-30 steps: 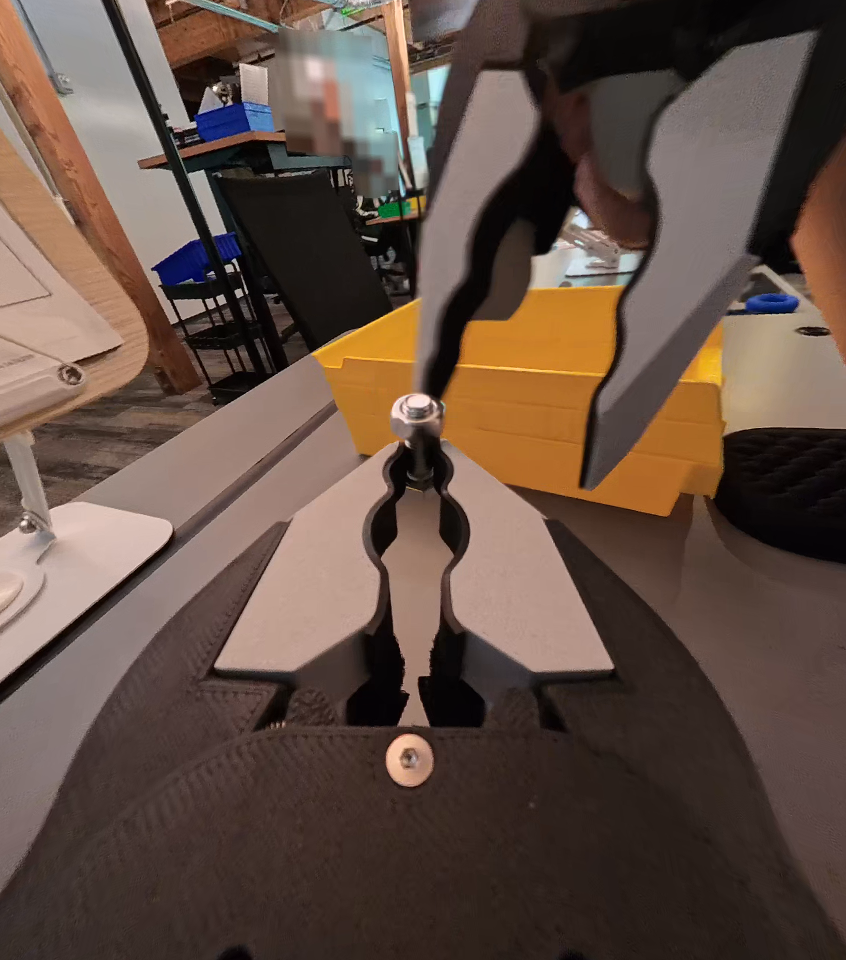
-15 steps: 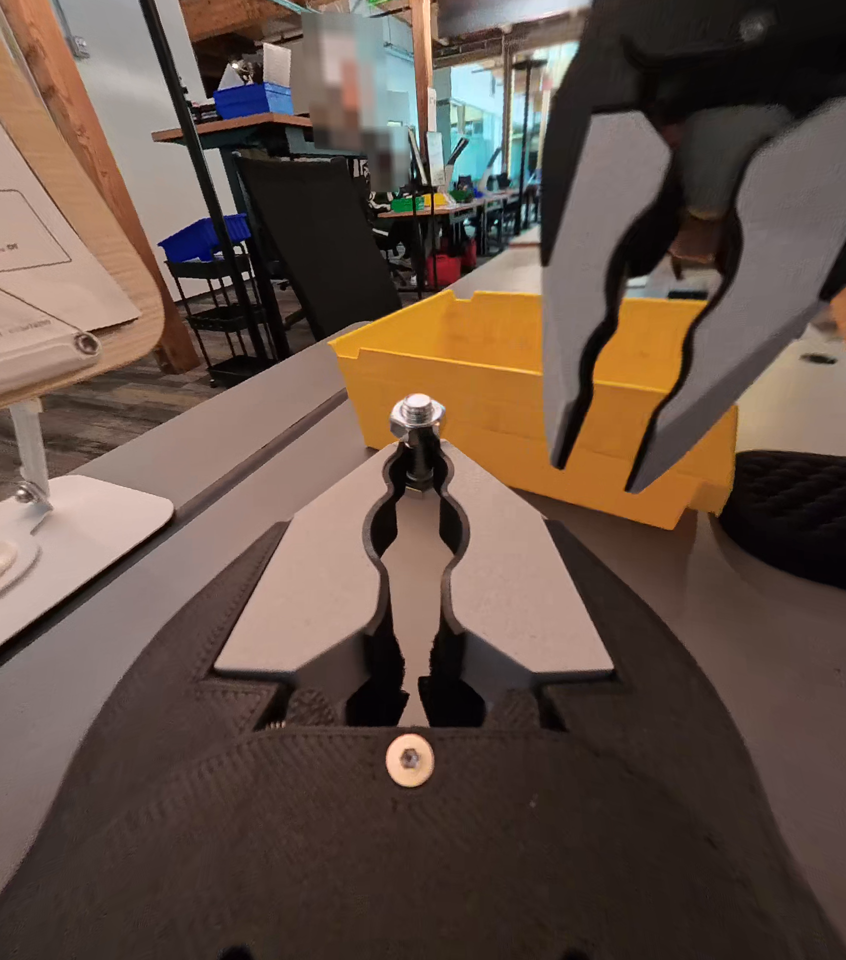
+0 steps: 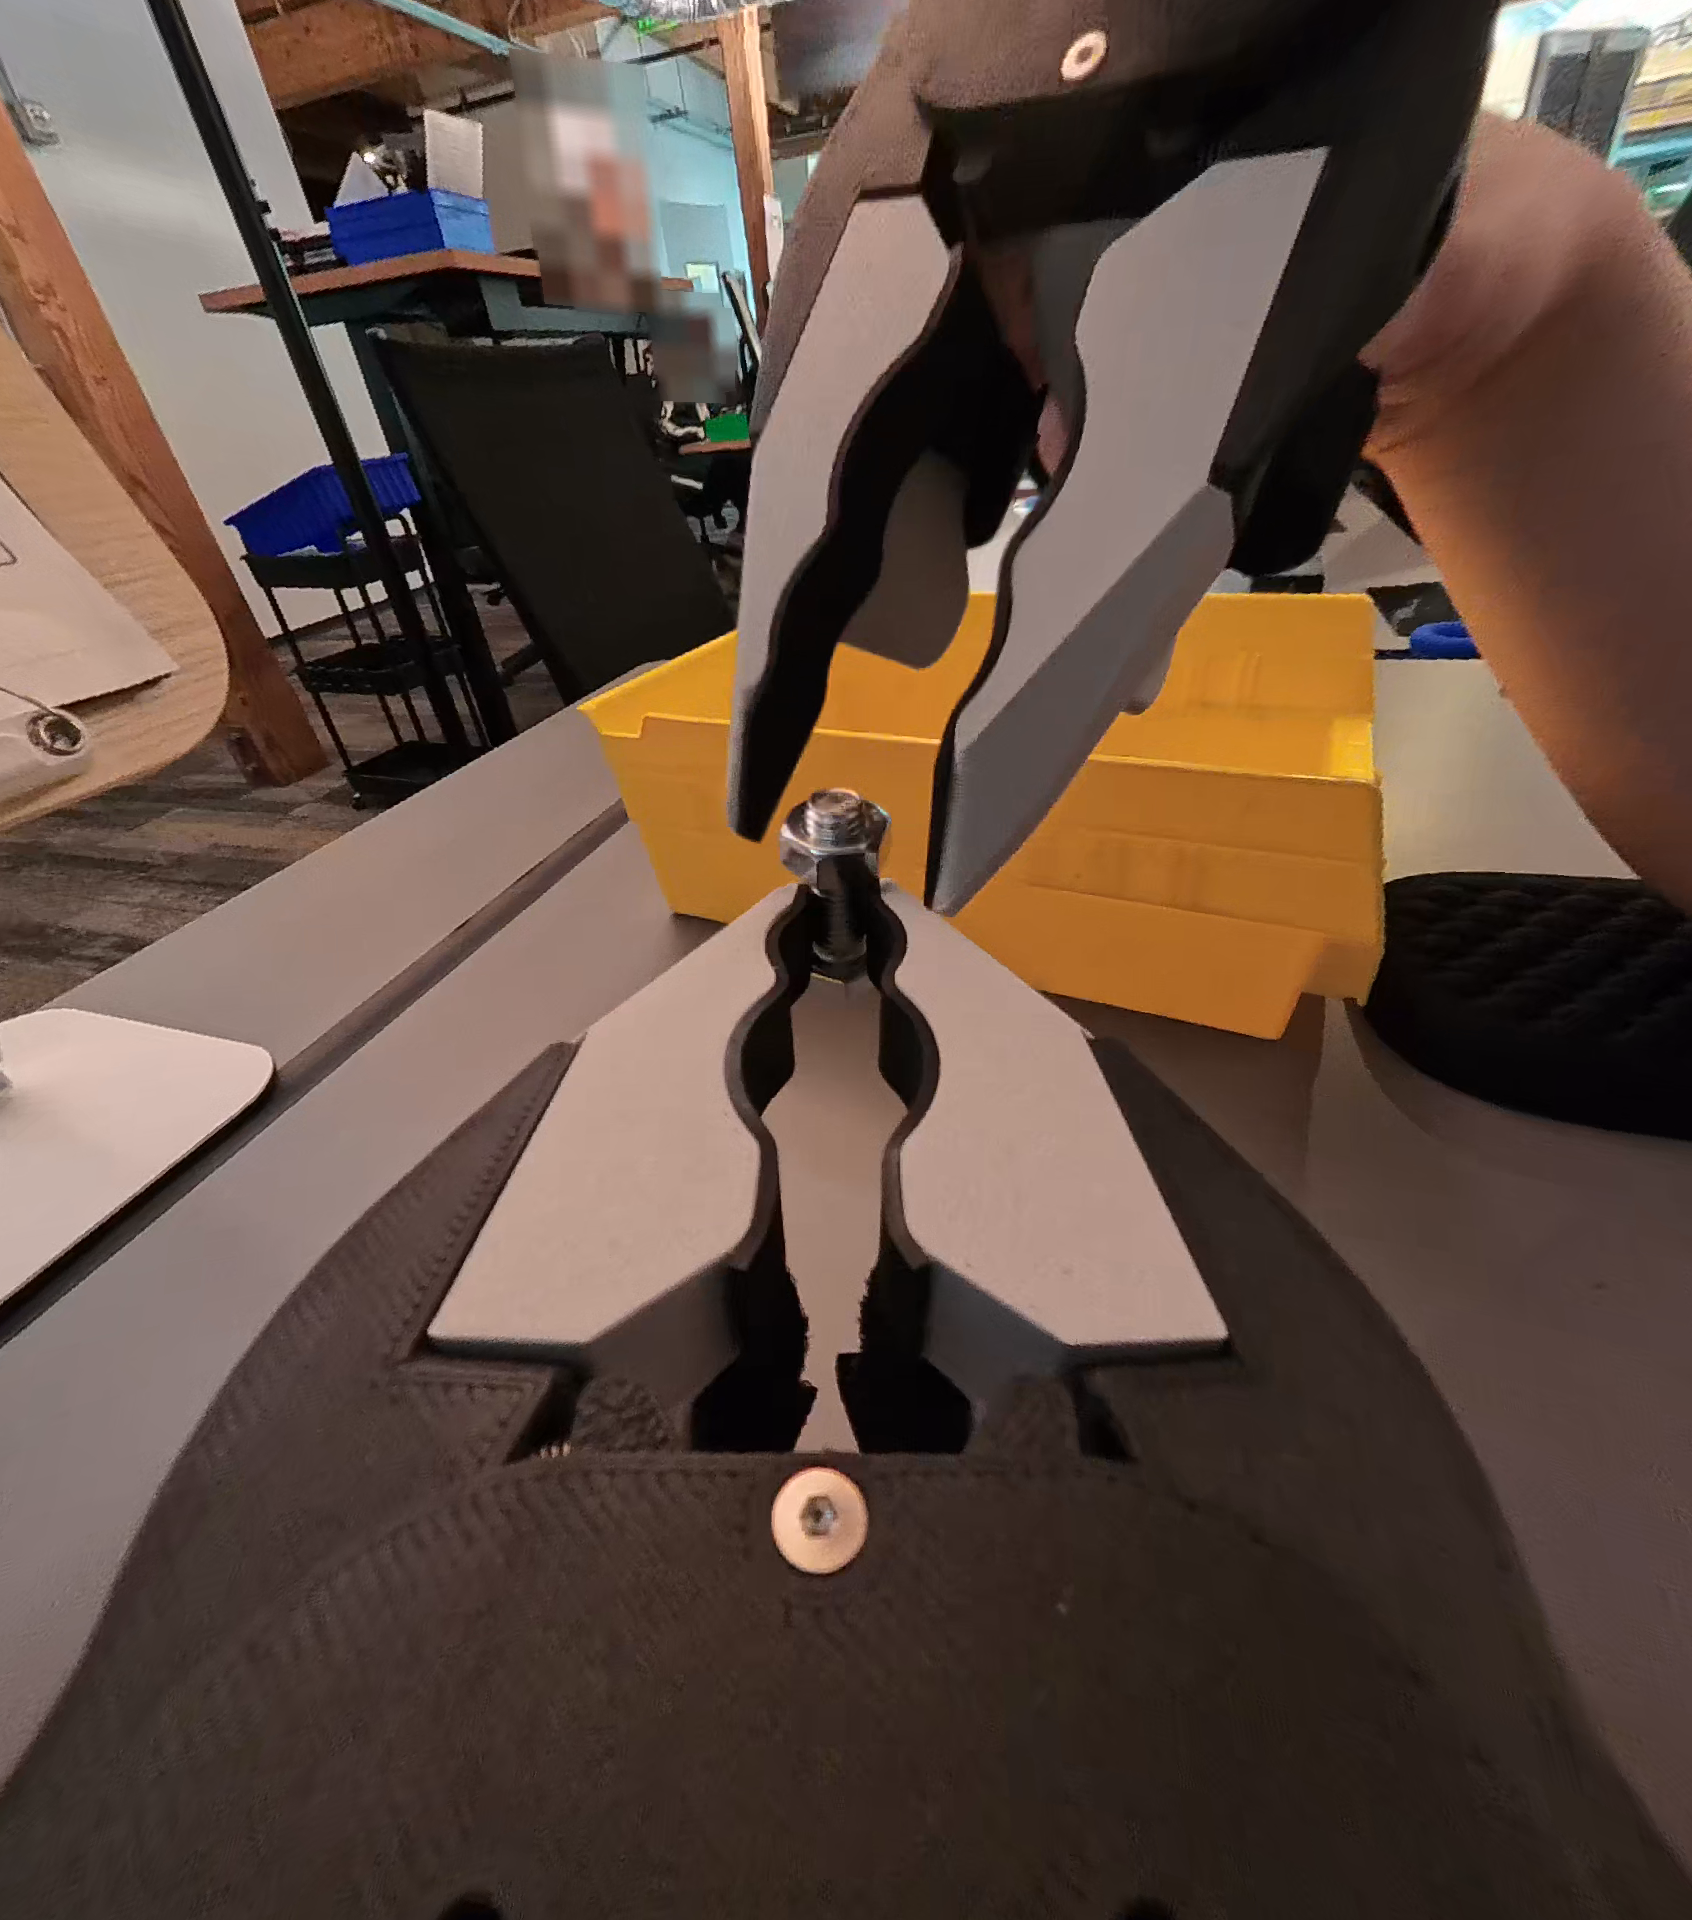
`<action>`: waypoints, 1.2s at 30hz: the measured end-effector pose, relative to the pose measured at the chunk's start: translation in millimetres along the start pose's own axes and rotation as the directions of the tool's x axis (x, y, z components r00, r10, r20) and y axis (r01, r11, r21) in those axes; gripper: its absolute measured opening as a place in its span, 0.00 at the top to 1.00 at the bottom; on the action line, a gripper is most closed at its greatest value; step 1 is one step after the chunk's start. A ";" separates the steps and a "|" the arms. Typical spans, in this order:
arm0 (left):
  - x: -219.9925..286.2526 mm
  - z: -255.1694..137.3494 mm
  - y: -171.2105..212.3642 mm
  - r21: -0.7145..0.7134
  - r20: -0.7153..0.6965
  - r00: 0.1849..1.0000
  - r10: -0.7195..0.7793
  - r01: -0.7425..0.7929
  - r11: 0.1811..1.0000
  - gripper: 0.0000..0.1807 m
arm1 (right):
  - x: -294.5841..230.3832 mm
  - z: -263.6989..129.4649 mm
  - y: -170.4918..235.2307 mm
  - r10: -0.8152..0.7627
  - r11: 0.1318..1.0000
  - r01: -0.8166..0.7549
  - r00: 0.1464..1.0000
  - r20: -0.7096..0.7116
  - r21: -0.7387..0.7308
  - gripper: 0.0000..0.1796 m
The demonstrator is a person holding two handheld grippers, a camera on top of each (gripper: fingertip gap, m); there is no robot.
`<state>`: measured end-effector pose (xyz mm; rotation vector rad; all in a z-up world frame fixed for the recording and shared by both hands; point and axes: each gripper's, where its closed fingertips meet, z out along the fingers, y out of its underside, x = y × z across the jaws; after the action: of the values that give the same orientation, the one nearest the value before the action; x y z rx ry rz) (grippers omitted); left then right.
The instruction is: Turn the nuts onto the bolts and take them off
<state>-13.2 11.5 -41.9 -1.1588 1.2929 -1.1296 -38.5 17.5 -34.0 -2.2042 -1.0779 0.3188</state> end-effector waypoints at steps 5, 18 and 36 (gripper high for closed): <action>4.8 -3.4 -10.9 0.062 -0.051 0.999 -0.013 0.017 0.998 0.96 | -2.7 -10.4 -7.8 0.044 0.997 -0.048 0.997 0.061 0.064 0.90; -6.4 -4.9 -16.0 0.112 -0.025 0.992 -0.125 0.127 0.985 0.75 | 8.4 -26.4 -9.6 0.124 0.983 -0.134 0.989 0.079 0.126 0.91; -1.3 -2.7 -9.1 0.052 -0.026 0.996 -0.090 0.091 0.994 0.91 | 0.8 -19.7 -11.9 0.137 0.982 -0.148 0.986 0.098 0.115 0.84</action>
<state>-15.5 11.9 -32.6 -1.1778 1.2314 -1.2405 -35.9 14.6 -11.3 -2.1786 -0.9227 0.5377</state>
